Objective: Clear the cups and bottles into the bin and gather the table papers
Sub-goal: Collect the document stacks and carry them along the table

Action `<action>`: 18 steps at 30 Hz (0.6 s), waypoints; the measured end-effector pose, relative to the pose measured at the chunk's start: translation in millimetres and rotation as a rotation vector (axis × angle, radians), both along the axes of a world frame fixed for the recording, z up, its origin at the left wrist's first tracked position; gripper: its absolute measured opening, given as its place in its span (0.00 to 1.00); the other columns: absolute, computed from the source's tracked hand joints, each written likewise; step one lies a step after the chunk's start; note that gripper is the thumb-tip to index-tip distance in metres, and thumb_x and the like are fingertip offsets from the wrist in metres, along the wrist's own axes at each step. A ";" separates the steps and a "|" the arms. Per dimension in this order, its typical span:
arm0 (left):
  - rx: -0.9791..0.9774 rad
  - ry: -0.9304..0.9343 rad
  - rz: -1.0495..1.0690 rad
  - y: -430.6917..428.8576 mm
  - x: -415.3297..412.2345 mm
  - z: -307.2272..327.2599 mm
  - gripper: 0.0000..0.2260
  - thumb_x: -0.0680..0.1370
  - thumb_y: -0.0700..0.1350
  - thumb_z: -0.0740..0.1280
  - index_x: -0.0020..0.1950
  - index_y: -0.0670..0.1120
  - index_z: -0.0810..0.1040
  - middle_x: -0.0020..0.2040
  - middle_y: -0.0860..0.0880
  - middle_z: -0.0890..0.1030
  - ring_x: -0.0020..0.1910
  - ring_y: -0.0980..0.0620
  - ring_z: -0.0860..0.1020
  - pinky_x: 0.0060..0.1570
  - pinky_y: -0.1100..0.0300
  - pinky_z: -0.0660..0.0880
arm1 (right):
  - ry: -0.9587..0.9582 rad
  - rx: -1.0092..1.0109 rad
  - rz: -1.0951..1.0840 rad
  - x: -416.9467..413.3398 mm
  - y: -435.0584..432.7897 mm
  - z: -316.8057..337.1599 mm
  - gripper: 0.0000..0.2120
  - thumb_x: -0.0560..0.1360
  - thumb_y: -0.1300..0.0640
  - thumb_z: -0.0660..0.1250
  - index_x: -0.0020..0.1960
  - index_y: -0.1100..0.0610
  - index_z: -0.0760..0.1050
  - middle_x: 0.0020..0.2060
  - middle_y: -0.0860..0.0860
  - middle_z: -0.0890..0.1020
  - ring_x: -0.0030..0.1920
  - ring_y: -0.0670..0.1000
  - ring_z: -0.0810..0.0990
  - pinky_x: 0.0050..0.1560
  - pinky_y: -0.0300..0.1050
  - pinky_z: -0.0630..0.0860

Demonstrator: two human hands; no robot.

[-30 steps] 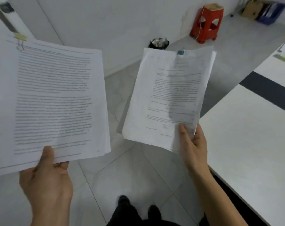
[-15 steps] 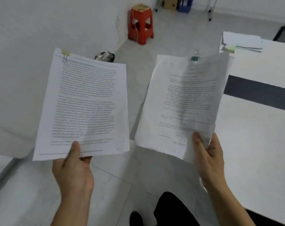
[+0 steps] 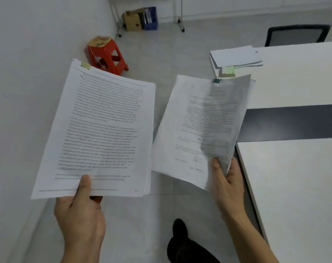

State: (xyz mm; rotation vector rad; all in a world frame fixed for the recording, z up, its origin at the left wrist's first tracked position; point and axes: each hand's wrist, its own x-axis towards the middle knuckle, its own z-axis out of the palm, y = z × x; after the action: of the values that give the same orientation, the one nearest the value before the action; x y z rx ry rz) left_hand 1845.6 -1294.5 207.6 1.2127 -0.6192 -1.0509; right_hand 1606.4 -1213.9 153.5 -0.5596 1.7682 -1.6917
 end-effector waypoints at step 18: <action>0.140 0.127 -0.355 -452.0 -127.0 -24.2 0.18 0.81 0.33 0.62 0.63 0.54 0.78 0.59 0.55 0.84 0.58 0.53 0.82 0.54 0.56 0.80 | 0.048 0.135 -0.329 -77.7 -365.1 7.2 0.05 0.81 0.49 0.64 0.54 0.45 0.78 0.49 0.45 0.86 0.51 0.49 0.85 0.50 0.50 0.80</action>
State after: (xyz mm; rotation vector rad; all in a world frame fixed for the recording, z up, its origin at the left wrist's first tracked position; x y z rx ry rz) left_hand 1718.6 -1746.5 183.4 1.1696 -0.6860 -1.4784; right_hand 1528.7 -1578.9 160.7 -0.2608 2.0804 -1.7653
